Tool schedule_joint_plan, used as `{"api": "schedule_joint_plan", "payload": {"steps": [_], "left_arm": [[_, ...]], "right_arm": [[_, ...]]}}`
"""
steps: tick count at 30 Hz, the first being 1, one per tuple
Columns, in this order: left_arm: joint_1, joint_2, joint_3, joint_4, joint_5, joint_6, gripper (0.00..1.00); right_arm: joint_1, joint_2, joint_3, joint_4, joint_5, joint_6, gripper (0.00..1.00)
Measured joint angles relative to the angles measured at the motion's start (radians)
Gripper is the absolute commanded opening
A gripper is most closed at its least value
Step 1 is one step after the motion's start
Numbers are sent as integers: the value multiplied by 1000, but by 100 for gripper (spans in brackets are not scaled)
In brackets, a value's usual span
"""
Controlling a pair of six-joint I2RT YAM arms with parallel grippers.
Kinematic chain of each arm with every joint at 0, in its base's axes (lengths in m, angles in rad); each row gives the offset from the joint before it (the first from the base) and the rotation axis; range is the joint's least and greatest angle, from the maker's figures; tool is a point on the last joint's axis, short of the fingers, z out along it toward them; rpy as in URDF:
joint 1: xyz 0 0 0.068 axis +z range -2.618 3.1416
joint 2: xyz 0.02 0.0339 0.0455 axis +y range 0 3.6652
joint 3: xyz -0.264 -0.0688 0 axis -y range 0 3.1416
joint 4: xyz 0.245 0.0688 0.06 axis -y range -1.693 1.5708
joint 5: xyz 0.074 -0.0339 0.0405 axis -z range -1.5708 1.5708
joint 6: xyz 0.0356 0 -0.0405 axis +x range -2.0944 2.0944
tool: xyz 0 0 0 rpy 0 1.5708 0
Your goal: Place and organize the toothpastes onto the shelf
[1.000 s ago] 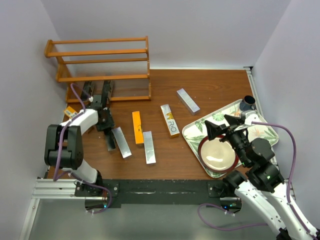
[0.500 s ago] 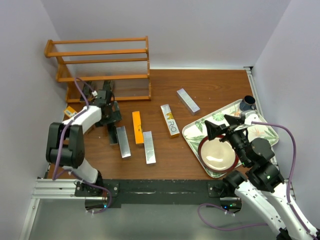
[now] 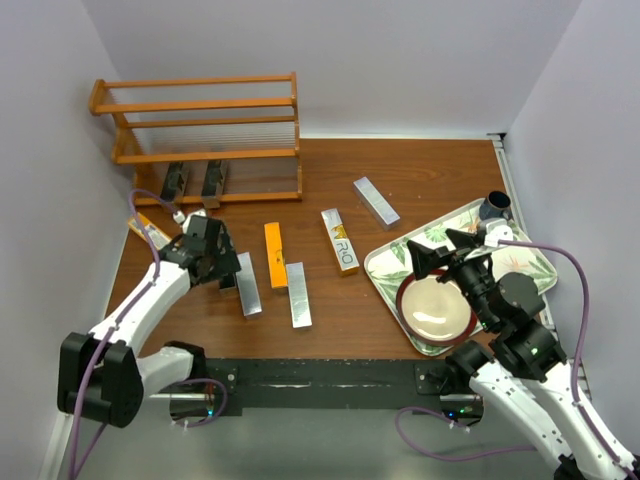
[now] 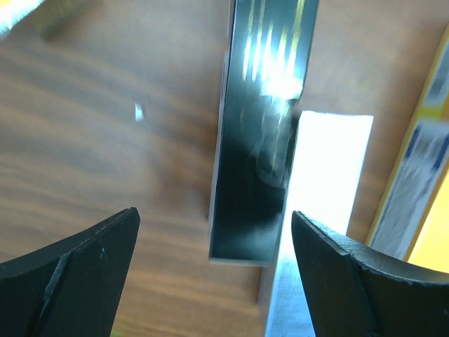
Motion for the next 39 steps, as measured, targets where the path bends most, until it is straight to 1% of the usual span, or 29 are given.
{"api": "schedule_joint_plan", "payload": {"steps": [2, 6, 9, 13, 16, 21, 25, 33, 39], "left_arm": [[-23, -33, -39, -14, 10, -23, 94], [-63, -54, -70, -26, 34, -63, 93], [-79, -53, -85, -20, 37, -92, 90], [-93, -61, -122, 16, 29, -136, 82], [-98, -98, -150, 45, 0, -159, 76], [-99, -176, -188, 53, -58, -180, 72], [-99, -210, -194, 64, -84, -181, 70], [-104, -127, -206, 107, -95, -179, 71], [-133, -131, -235, 151, -101, -145, 70]], "right_arm": [[0, 4, 0, 0, 0, 0, 99], [0, 10, 0, 1, -5, 0, 98], [0, 11, 0, 0, -8, 0, 99], [0, 11, 0, 0, -8, 0, 99], [0, 11, 0, 0, -8, 0, 99], [0, 11, 0, 0, -8, 0, 99], [0, 11, 0, 0, -8, 0, 99], [0, 10, 0, 0, -19, 0, 98], [0, 10, 0, 0, -23, 0, 99]]}}
